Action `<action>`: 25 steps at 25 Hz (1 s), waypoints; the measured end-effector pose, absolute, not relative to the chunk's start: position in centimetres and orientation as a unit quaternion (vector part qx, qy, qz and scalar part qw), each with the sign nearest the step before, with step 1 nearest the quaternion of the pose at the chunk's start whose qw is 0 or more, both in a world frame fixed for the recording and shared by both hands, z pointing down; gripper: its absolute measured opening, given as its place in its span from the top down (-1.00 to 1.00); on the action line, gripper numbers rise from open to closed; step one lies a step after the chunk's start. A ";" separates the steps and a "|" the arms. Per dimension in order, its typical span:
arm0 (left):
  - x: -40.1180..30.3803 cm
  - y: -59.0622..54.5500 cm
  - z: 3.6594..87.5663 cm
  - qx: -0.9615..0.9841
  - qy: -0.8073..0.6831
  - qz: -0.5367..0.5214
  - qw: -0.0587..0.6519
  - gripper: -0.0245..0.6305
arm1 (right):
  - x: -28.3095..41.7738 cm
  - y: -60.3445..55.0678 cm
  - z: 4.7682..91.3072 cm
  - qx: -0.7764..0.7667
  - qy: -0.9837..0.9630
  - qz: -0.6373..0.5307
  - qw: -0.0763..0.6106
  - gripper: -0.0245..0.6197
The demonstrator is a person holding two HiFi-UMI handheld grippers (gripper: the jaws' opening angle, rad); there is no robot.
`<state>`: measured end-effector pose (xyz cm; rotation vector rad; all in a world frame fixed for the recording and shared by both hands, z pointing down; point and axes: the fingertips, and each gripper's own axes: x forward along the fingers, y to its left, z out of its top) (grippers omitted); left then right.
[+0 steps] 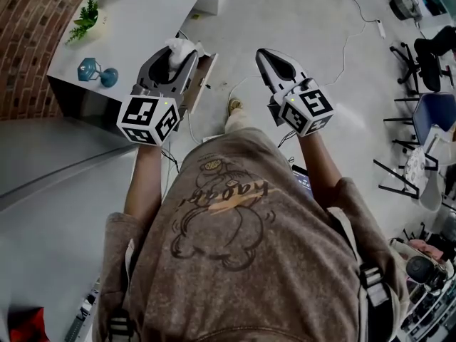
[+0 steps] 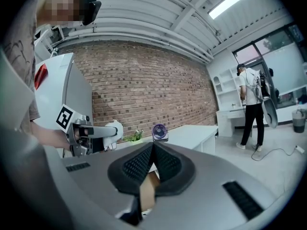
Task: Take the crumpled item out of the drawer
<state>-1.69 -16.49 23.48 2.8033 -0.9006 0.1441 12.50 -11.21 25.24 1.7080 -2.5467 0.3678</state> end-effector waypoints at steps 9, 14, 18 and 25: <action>-0.7 -17.7 24.9 0.951 -0.292 0.038 0.095 0.40 | 13.5 -11.7 26.6 0.553 -0.823 0.122 0.031 0.93; -0.5 -18.2 26.4 0.949 -0.294 0.039 0.104 0.40 | 13.6 -11.9 27.8 0.542 -0.830 0.123 0.041 0.93; -0.6 -18.0 27.5 0.948 -0.293 0.039 0.119 0.40 | 13.2 -12.1 28.5 0.531 -0.836 0.128 0.044 0.93; -1.1 -17.2 28.3 0.947 -0.293 0.043 0.123 0.40 | 12.4 -11.8 29.1 0.521 -0.841 0.135 0.044 0.93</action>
